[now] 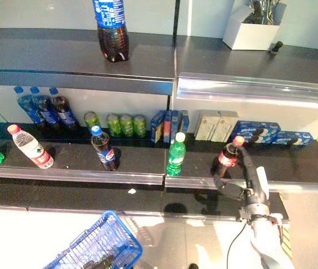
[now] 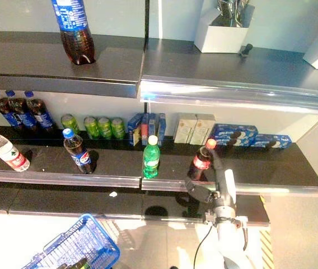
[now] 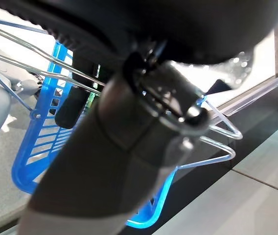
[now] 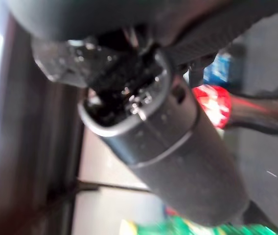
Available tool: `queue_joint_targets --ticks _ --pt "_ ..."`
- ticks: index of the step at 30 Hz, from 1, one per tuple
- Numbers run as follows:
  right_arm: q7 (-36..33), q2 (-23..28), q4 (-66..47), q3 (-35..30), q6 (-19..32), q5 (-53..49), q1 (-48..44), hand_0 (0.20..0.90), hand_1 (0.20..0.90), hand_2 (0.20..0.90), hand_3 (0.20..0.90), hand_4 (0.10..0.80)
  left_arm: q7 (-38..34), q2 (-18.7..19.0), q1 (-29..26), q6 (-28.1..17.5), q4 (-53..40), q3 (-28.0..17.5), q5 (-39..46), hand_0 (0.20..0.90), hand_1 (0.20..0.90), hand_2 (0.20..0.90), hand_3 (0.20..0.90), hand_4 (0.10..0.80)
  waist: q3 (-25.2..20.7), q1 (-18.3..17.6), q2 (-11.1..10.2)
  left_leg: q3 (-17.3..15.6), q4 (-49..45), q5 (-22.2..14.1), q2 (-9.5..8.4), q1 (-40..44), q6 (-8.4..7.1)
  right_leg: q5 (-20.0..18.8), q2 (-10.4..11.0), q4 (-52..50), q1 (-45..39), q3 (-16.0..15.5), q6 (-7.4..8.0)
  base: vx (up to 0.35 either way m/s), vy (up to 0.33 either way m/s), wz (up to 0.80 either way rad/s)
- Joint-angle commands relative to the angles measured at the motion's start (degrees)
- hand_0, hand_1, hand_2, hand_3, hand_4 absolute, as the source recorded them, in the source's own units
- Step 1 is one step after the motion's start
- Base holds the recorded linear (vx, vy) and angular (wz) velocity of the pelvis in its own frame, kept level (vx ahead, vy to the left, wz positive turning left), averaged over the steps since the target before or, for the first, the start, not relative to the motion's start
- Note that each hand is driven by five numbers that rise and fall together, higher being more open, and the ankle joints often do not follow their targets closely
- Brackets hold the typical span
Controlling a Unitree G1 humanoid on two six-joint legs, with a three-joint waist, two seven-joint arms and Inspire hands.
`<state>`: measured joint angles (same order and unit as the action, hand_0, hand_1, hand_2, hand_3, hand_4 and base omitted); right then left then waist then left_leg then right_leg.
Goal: Pick up the drink and place into the basket.
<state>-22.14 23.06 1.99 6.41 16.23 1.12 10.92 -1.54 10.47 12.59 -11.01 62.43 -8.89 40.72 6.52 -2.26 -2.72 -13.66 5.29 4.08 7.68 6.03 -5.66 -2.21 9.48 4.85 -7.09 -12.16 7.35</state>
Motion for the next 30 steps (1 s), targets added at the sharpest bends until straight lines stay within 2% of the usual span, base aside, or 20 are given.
queue_joint_targets --ticks 1,7,13,22,26,30 --pt "-4.64 3.89 -10.54 -5.08 7.63 -1.64 -3.76 0.9 0.9 0.9 0.9 0.8 5.04 -1.83 -2.85 -5.7 -1.88 -0.24 -1.53 0.3 0.3 0.3 0.2 0.1 -1.1 0.44 1.34 -0.25 -1.12 -3.65 3.97 2.39 -1.1 -1.39 5.98 -3.43 2.58 -1.18 4.14 0.031 -0.004 0.0" --pt "-7.02 3.31 -11.11 -6.12 7.41 -2.58 -4.25 0.9 0.9 0.9 0.9 0.8 4.71 -2.28 -1.54 -5.44 -1.86 -0.25 -2.85 0.3 0.3 0.3 0.2 0.1 -1.22 0.68 1.55 -0.43 -2.24 -4.25 3.99 2.48 -0.98 -1.02 5.98 -4.15 2.94 -0.92 3.89 0.068 -0.017 -0.03" --pt "-8.78 3.03 -11.43 -5.62 7.64 -5.16 -4.76 0.9 0.9 0.9 0.9 0.8 4.7 -2.34 -0.79 -5.26 -2.85 0.67 -2.38 0.3 0.3 0.3 0.2 0.1 0.21 0.67 1.82 0.11 -8.17 -6.05 3.89 -0.06 -0.76 0.17 5.65 -7.27 4.97 0.08 2.87 0.03 -0.025 -0.1" --pt "-12.67 3.09 -6.5 -2.74 8.7 -6.4 -8.91 0.9 0.9 0.9 0.9 0.8 3.81 -2.41 -0.88 -4.93 -6.2 5.85 0.27 0.3 0.3 0.3 0.2 0.1 5.73 0.6 3.68 1.72 -17.14 -8.76 2.88 -6.93 -0.22 2.88 6.34 -15.49 11.78 1.01 1.14 -0.049 0.021 -0.03" --pt "-17.34 2.68 -4.91 -2.92 10.07 -5.79 -10.78 0.9 0.9 0.9 0.9 0.8 3.61 -2.16 -1.76 -4.8 -7.35 7.34 1.14 0.3 0.3 0.3 0.2 0.1 8.25 0.53 4.27 2.24 -19.16 -9.11 2.4 -9.15 -0.07 3.54 6.89 -18.16 14.04 1.06 0.84 -0.082 0.013 0.08" --pt "-18.26 2.78 -3.13 -4.56 11.1 -8.11 -13.09 0.9 0.9 0.9 0.9 0.8 3.21 -2.21 -2.55 -4.56 -8.61 8.83 1.34 0.3 0.3 0.3 0.2 0.1 10.41 0.82 4.98 3.31 -21.33 -9.09 1.92 -11.8 -0.01 3.79 7.43 -20.5 16.33 1.06 0.44 -0.078 0.011 0.1"
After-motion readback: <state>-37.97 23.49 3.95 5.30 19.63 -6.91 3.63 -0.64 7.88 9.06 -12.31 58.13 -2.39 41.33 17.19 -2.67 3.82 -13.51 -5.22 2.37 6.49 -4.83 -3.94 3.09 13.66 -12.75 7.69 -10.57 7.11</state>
